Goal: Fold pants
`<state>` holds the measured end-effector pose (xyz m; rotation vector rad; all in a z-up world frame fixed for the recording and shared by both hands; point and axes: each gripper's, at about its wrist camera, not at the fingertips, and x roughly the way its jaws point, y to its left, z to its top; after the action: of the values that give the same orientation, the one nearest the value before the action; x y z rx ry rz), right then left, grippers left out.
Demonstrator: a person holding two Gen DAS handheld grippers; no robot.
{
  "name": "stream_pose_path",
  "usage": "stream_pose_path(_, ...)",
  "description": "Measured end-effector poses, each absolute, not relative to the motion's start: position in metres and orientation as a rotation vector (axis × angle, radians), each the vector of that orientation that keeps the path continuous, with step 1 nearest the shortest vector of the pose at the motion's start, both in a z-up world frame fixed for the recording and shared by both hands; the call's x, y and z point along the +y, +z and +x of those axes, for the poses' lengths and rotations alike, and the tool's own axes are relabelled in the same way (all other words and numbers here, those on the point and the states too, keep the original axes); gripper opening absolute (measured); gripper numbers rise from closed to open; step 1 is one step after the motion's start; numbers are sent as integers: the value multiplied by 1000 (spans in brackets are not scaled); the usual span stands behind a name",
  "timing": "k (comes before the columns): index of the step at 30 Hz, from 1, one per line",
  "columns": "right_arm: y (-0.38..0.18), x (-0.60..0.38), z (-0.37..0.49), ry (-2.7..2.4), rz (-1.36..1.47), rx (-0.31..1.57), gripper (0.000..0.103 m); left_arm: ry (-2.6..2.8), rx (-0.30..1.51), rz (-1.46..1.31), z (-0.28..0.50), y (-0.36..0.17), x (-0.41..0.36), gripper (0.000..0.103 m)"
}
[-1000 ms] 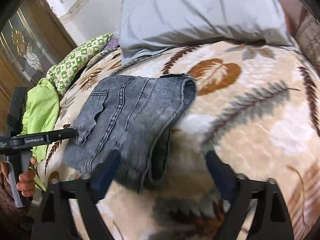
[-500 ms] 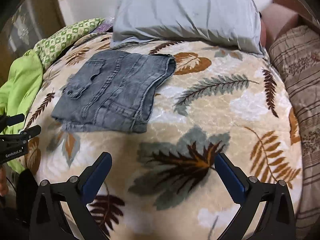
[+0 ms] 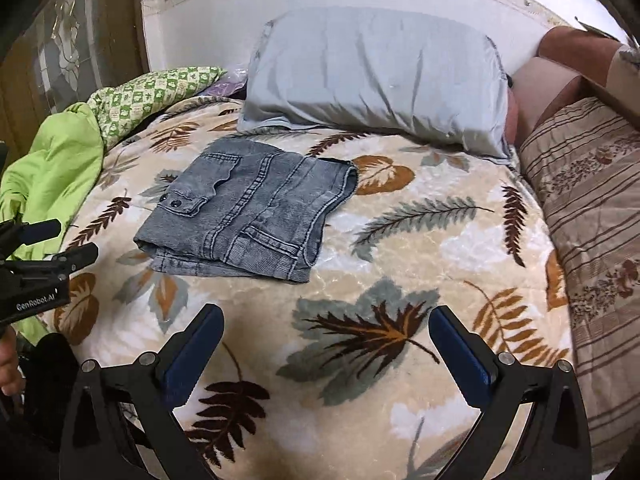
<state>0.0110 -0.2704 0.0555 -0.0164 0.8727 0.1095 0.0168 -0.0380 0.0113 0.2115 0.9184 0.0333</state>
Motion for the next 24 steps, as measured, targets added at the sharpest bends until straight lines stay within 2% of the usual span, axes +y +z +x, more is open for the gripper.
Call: stream_pose_path(24, 45, -260, 4, 17, -102, 948, 103, -106, 953, 206, 15, -3, -55, 75)
